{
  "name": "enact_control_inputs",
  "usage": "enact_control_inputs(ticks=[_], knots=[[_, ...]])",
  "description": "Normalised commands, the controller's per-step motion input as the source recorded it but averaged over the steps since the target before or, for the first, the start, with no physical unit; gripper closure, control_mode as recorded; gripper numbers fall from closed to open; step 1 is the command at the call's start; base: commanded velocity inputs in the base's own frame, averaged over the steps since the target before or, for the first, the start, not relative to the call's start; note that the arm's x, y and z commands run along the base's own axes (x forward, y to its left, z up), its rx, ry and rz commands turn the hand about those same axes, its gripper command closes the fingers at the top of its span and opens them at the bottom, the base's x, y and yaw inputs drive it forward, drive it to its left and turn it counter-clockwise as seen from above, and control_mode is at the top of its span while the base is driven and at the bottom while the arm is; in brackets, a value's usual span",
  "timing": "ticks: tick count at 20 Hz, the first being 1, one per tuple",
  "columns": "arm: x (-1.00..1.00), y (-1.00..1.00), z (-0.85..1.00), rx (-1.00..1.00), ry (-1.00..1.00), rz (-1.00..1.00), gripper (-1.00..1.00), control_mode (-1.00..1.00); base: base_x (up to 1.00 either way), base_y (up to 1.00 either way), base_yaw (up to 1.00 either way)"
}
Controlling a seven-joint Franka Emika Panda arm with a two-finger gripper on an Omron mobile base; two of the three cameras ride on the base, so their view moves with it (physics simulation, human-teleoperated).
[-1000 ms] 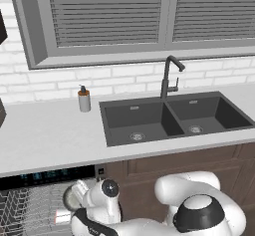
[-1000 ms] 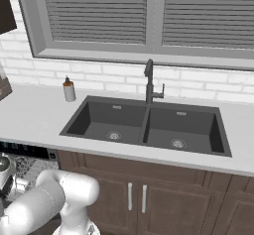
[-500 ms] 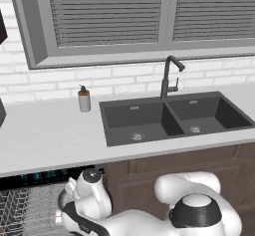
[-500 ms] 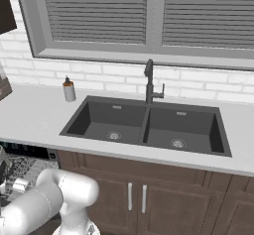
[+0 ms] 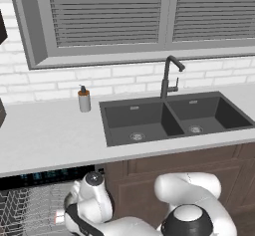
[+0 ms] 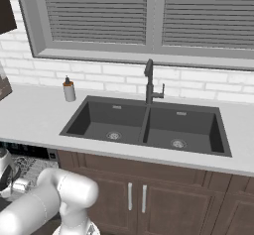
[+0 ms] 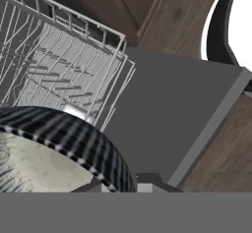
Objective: Pick up the cup and bowl from the counter, place them in the dishwasher, and close the dishwasher door.
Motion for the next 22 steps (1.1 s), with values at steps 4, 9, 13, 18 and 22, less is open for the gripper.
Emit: enact_control_inputs(ticks=[4,9,13,18,22], knots=[[0.20,-0.11,-0.12,0.00,0.09,0.00,1.00,-1.00,0.00,0.00,0.00],[0.11,0.00,-0.13,0.00,0.17,-0.01,1.00,-1.00,0.00,0.00,0.00],[0.07,0.00,-0.10,0.00,0.10,-0.01,1.00,-1.00,0.00,0.00,0.00],[0.00,0.00,-0.03,0.00,0.02,0.00,1.00,-1.00,0.00,0.00,0.00],[0.36,0.00,0.00,0.00,0.00,0.00,1.00,-1.00,0.00,0.00,0.00]])
